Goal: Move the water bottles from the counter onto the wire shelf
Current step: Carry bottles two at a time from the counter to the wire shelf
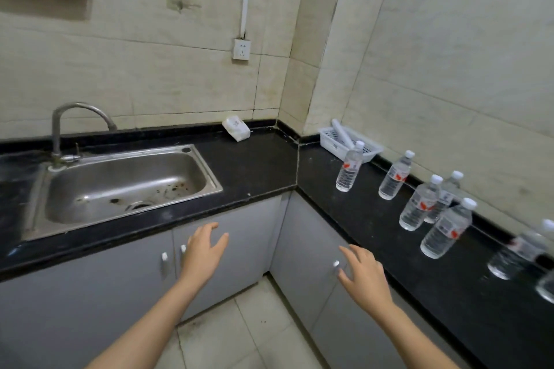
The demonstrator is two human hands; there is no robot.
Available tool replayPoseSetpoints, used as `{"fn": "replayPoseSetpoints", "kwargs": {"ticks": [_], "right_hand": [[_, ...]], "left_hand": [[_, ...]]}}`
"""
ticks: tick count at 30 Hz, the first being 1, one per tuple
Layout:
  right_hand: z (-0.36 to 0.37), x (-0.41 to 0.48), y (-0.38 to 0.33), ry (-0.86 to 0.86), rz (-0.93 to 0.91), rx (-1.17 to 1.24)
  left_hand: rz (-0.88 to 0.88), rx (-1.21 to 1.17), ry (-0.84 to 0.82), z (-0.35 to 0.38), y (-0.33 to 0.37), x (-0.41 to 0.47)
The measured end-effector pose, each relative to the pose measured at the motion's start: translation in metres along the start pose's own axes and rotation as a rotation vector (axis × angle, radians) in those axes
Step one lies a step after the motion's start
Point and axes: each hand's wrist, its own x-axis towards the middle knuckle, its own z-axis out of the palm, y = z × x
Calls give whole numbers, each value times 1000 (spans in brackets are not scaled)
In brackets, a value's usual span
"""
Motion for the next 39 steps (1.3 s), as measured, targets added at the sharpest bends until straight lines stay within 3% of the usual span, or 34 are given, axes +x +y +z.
{"fn": "replayPoseSetpoints", "kwargs": {"ticks": [7, 11, 18, 31, 39], "right_hand": [[0, 15, 50, 22, 212, 22], [8, 41, 88, 70, 353, 152], [31, 121, 143, 51, 434, 342], [69, 201, 193, -43, 467, 394], [81, 254, 212, -13, 547, 403]], "left_hand": [[50, -34, -254, 91, 20, 35], [93, -5, -328, 140, 43, 66], [59, 24, -312, 208, 72, 135], [-111, 8, -412, 321, 71, 182], [-134, -104, -465, 390, 113, 241]]}}
